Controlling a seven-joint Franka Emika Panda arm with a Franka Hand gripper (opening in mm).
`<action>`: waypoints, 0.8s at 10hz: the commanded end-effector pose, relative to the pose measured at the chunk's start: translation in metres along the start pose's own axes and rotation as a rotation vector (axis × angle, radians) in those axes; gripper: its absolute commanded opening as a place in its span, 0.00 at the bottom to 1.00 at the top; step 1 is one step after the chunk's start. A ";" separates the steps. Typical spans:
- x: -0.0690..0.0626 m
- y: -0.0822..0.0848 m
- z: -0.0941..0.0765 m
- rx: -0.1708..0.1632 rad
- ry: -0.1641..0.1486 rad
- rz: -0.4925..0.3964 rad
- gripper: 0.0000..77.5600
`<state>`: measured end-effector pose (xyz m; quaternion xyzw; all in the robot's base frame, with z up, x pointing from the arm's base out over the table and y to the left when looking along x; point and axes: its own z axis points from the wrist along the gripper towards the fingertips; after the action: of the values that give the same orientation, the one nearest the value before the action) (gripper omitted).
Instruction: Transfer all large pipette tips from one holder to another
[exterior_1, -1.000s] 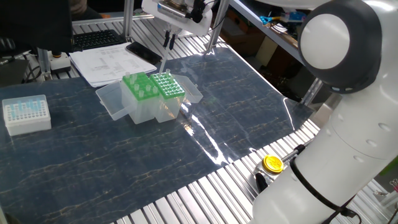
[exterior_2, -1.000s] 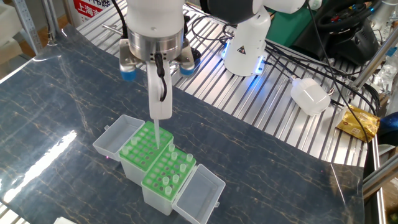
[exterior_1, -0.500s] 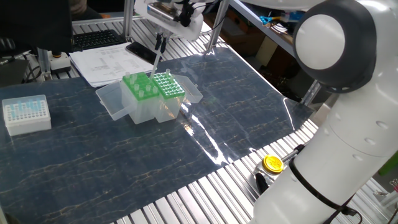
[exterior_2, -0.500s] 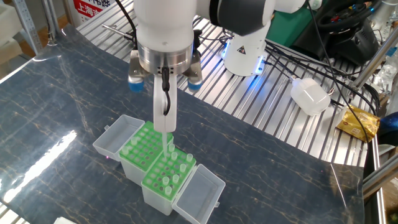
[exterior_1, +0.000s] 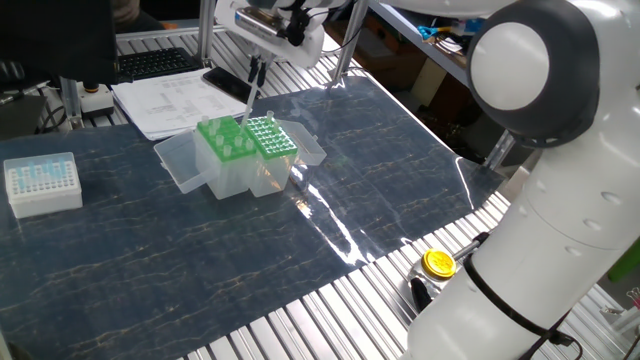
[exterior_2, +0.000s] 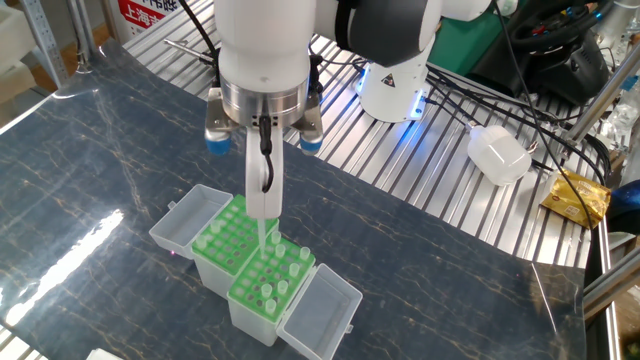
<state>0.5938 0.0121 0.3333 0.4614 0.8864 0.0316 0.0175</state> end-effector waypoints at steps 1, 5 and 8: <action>-0.001 0.000 0.000 0.003 -0.005 -0.003 0.01; 0.002 -0.002 0.001 0.005 -0.003 -0.001 0.01; 0.002 -0.002 0.002 0.004 -0.004 -0.005 0.01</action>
<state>0.5906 0.0132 0.3298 0.4602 0.8872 0.0280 0.0168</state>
